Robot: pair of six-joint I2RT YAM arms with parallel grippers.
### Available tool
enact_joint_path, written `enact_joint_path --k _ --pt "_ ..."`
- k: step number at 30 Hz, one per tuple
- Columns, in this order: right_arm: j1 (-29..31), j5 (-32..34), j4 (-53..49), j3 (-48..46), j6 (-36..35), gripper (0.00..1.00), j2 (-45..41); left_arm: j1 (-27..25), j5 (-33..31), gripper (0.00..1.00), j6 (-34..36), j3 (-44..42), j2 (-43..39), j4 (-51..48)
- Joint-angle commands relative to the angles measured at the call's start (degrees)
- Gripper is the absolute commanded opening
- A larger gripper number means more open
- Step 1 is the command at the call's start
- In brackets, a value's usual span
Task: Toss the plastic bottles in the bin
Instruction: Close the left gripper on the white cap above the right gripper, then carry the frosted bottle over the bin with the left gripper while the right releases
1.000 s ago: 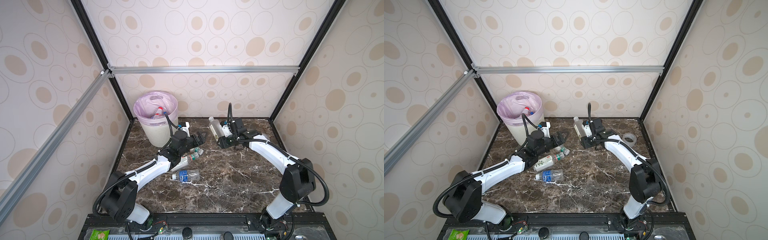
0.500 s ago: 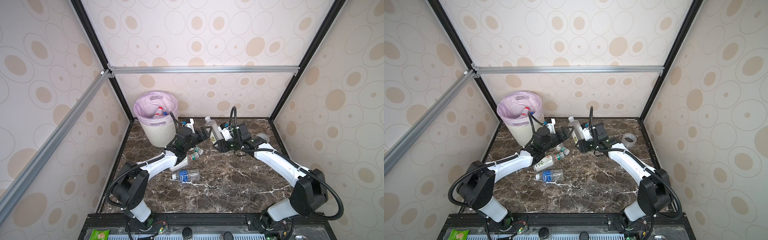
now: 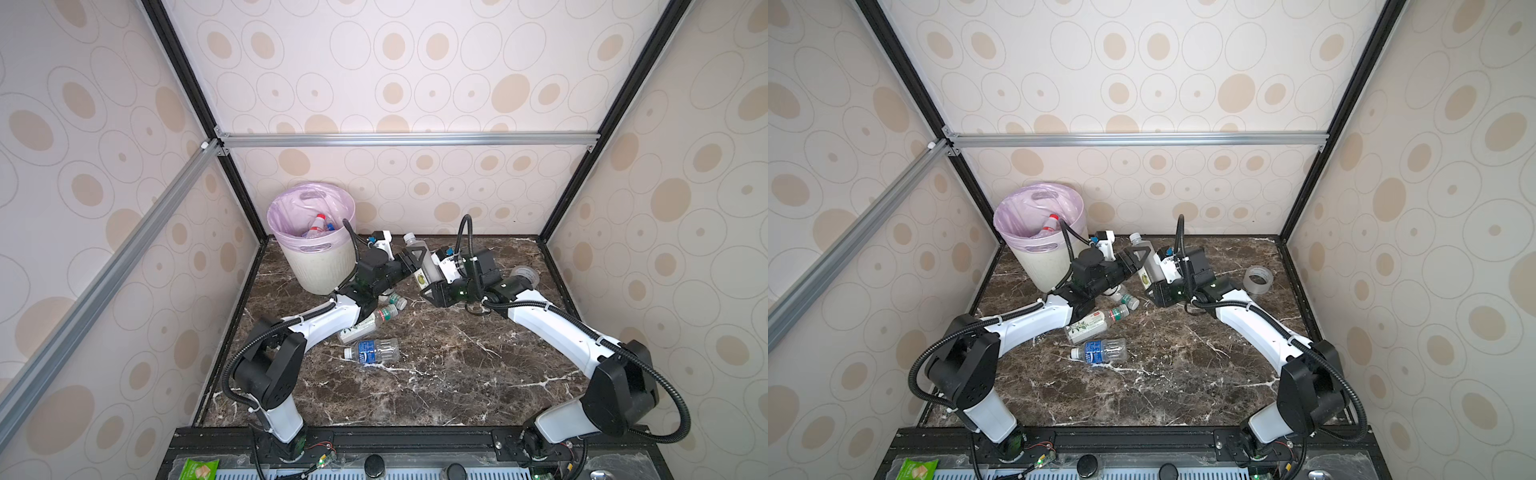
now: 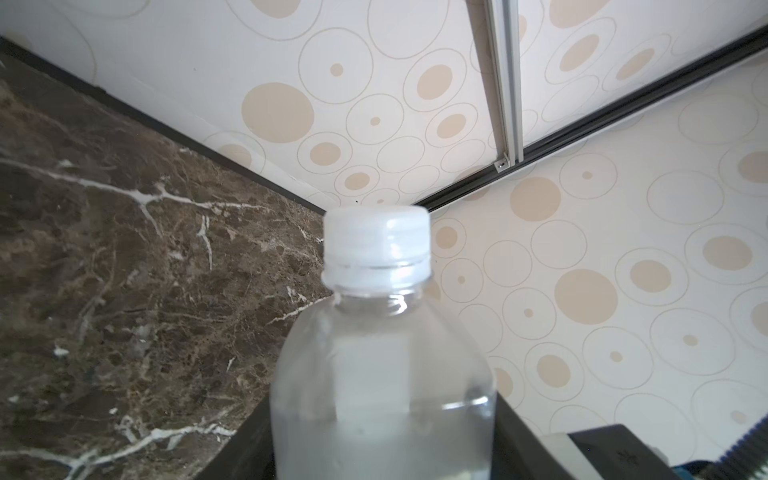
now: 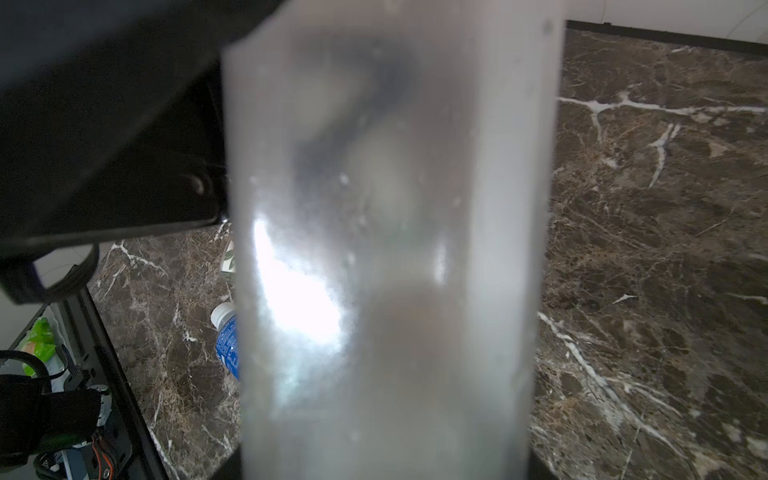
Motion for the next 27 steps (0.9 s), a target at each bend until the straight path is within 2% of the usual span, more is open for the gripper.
enact_joint_path --k 1,3,10,19,27 --pt "0.6 -1.8 1.8 -0.3 -0.5 0.49 -1.5 -0.4 0.0 0.51 -0.2 2.2 0.9 1.7" --pt "0.6 -1.6 1.4 -0.1 -0.7 0.52 -1.4 -0.6 -0.2 0.48 0.3 2.2 0.7 1.2" --pt "0.6 1.7 0.6 0.1 -1.0 0.67 -3.1 -0.1 -1.5 0.48 5.0 4.2 -0.6 -4.5" --pt "0.6 3.4 -1.7 1.7 -1.1 0.80 -7.1 1.3 -3.5 0.49 10.9 8.4 -3.0 -12.5" --pt "0.6 4.9 -1.3 7.2 -0.2 1.00 -8.9 4.4 -6.0 0.50 21.4 22.0 -4.1 -28.7"
